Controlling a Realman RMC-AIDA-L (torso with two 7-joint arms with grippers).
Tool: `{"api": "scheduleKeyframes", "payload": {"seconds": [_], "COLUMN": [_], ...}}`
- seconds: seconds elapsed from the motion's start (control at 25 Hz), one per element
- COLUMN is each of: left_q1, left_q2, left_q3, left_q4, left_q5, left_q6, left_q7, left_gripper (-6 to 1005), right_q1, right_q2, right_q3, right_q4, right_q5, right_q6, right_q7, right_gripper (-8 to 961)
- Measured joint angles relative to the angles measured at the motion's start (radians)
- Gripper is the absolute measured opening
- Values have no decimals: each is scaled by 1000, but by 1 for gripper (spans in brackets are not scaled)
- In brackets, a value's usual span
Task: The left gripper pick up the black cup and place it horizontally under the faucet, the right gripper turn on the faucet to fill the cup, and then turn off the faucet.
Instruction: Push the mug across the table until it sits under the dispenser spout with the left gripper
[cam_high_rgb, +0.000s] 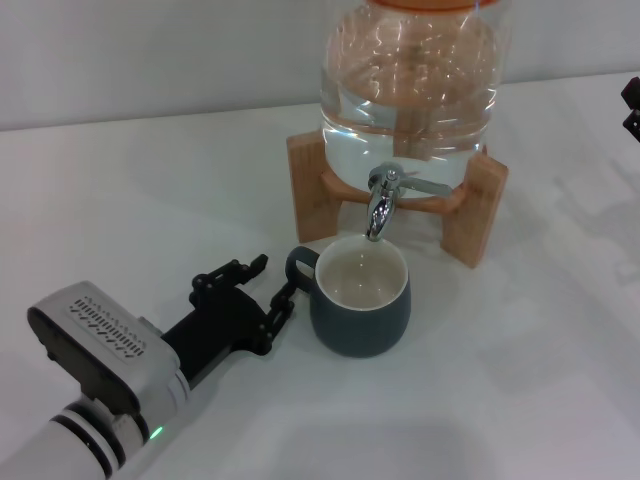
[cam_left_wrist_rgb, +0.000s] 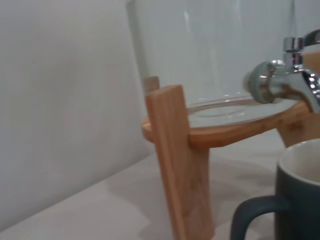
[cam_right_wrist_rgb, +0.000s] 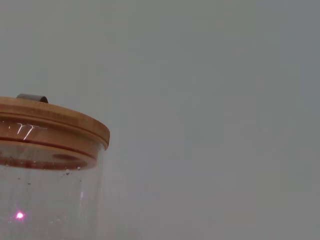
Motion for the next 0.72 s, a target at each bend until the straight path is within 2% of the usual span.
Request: {"api": "scheduleKeyframes", "payload": {"seconds": [0.52,0.72], "left_q1": [2,13], "left_q2": [1,1], "left_q3": [-17,-55], "left_q4": [-15,-27], "left_q5": [0,0], "left_q6": [-7,-6], "left_q7": [9,28], "left_gripper": [448,451], "right_q1": [1,1], "right_q2": [0,0], "right_q3": [-2,-12], "right_q4": [4,4], "right_q5": [0,0], "right_q6": [2,2], "right_q7": [0,0], "right_gripper": [868,868]}}
